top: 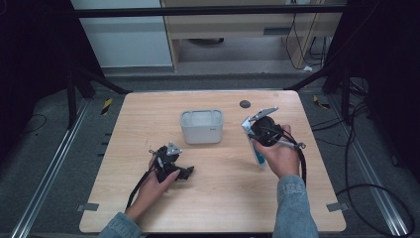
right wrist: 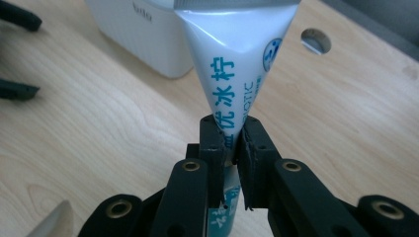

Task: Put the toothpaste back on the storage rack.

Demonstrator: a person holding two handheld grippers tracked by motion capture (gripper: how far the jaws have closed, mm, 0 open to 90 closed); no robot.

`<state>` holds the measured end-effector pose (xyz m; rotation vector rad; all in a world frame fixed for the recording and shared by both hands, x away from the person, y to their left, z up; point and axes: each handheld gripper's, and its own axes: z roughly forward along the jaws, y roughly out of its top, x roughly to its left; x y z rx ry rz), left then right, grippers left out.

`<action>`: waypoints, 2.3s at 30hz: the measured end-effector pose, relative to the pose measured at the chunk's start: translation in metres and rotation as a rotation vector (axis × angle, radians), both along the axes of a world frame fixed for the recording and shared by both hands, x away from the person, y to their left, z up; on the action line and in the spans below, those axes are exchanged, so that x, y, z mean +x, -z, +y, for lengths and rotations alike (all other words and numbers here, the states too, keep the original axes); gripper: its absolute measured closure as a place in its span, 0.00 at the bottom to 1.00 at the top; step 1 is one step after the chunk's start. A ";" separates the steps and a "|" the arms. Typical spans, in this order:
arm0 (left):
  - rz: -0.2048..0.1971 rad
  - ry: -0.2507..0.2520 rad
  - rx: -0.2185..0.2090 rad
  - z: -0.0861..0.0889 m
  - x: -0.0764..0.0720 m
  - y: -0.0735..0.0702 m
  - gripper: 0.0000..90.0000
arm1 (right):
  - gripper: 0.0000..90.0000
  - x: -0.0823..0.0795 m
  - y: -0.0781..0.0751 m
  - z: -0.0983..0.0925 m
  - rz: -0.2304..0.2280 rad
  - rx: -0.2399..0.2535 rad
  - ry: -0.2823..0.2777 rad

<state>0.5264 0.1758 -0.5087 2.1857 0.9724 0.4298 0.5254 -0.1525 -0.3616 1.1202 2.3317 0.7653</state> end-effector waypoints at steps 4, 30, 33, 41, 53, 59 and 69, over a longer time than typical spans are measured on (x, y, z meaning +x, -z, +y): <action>0.000 0.000 0.000 0.000 0.000 0.000 0.00 | 0.92 0.000 -0.007 -0.001 -0.040 0.032 0.012; 0.000 0.000 0.000 0.000 0.000 0.000 0.00 | 0.92 -0.011 -0.021 0.028 -0.234 0.236 0.078; 0.001 0.001 0.001 0.000 0.000 0.000 0.00 | 0.92 -0.013 -0.025 0.034 -0.258 0.247 0.081; 0.000 -0.002 -0.001 0.000 0.000 0.000 0.00 | 0.92 -0.016 -0.040 0.043 -0.306 0.268 0.100; 0.001 -0.001 0.000 0.000 0.000 0.000 0.00 | 0.92 -0.013 -0.054 0.052 -0.339 0.243 0.087; 0.001 0.000 0.001 0.000 0.000 0.000 0.00 | 0.92 -0.011 -0.067 0.054 -0.362 0.255 0.096; 0.001 0.000 0.002 0.000 0.000 0.000 0.00 | 0.92 -0.004 -0.083 0.074 -0.404 0.268 0.093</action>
